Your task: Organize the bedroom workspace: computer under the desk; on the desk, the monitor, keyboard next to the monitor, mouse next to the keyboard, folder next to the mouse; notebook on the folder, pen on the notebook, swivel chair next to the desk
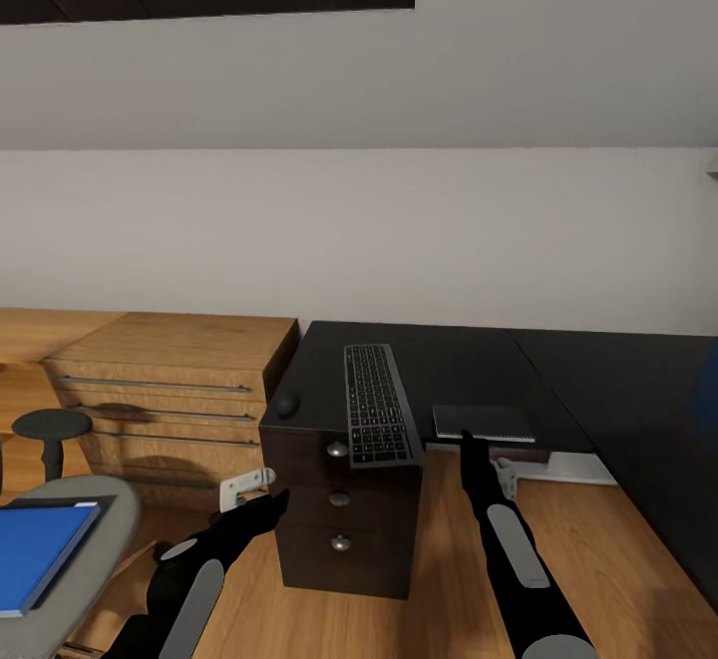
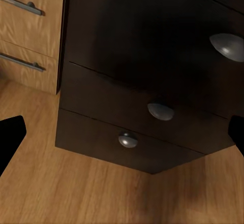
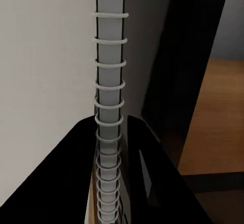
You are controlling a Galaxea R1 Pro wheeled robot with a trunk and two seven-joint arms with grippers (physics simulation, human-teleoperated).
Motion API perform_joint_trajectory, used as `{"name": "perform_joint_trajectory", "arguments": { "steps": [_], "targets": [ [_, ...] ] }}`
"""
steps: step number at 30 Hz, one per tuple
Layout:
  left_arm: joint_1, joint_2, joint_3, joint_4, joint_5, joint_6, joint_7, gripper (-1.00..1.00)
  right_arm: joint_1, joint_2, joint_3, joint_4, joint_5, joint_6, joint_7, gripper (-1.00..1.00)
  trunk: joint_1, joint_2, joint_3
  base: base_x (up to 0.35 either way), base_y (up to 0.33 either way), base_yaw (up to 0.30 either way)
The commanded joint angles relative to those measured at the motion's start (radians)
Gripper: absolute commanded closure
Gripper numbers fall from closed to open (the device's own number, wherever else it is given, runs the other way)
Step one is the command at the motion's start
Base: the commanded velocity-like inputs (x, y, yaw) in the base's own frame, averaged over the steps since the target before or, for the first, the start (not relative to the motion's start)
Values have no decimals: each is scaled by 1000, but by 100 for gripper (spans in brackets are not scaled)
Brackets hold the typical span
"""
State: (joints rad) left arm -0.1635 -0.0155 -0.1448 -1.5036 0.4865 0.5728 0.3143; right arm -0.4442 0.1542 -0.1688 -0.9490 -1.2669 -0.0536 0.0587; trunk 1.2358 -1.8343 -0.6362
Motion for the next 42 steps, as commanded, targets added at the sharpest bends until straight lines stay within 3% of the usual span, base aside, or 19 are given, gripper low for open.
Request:
{"name": "perform_joint_trajectory", "arguments": {
  "steps": [1,42],
  "targets": [
    [-1,0,-1,-1,11,2,9,-100,-1,1,-1,0,-11,-2,5,100,0,-1,-1,0,0,0],
    [-1,5,1,10,12,6,7,-100,-1,-1,3,-1,-11,-2,-14,100,0,-1,-1,-4,0,0]
  ]
}}
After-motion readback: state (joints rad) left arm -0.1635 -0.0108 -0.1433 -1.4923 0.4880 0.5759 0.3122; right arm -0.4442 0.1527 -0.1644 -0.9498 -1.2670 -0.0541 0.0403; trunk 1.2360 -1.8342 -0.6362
